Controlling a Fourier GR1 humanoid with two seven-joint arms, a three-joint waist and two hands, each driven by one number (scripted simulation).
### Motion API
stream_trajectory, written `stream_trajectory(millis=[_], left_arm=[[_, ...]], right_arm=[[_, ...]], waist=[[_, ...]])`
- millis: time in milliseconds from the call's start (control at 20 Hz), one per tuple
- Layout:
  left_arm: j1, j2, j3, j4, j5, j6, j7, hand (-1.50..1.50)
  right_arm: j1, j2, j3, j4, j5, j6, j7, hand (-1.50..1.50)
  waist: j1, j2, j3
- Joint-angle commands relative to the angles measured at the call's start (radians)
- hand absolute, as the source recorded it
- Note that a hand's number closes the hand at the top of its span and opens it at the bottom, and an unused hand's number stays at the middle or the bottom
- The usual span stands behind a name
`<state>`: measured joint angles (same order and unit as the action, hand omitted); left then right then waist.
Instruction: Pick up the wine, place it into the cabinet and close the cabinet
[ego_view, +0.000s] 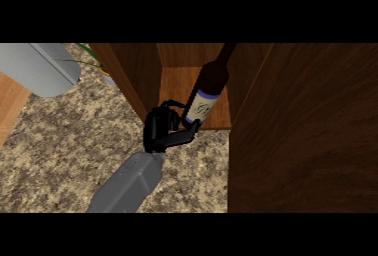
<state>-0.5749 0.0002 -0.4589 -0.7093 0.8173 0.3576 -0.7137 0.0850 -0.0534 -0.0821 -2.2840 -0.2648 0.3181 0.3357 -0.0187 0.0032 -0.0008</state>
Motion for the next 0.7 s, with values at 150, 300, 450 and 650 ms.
stream_trajectory(millis=[150,300,450,650], left_arm=[[-0.127,0.0,0.009,0.172,0.086,-0.098,-0.033,1.5],[-0.189,0.0,-0.004,0.214,0.12,-0.069,-0.018,1.5],[-0.243,0.0,0.03,0.225,0.133,-0.095,0.026,1.5],[-0.231,0.0,-0.026,0.21,0.205,-0.044,-0.028,1.5]], right_arm=[[-0.007,0.009,-0.01,0.094,0.014,0.031,-0.073,-1.5],[0.039,0.015,-0.005,0.059,0.013,0.05,-0.097,-1.5],[-0.022,0.023,0.038,0.014,0.019,-0.017,0.014,-1.5],[0.012,-0.018,-0.036,0.028,-0.055,0.037,-0.025,-1.5]], waist=[[-0.007,0.003,0.0],[-0.01,0.002,0.0],[-0.006,0.002,0.0],[-0.015,0.002,0.0]])
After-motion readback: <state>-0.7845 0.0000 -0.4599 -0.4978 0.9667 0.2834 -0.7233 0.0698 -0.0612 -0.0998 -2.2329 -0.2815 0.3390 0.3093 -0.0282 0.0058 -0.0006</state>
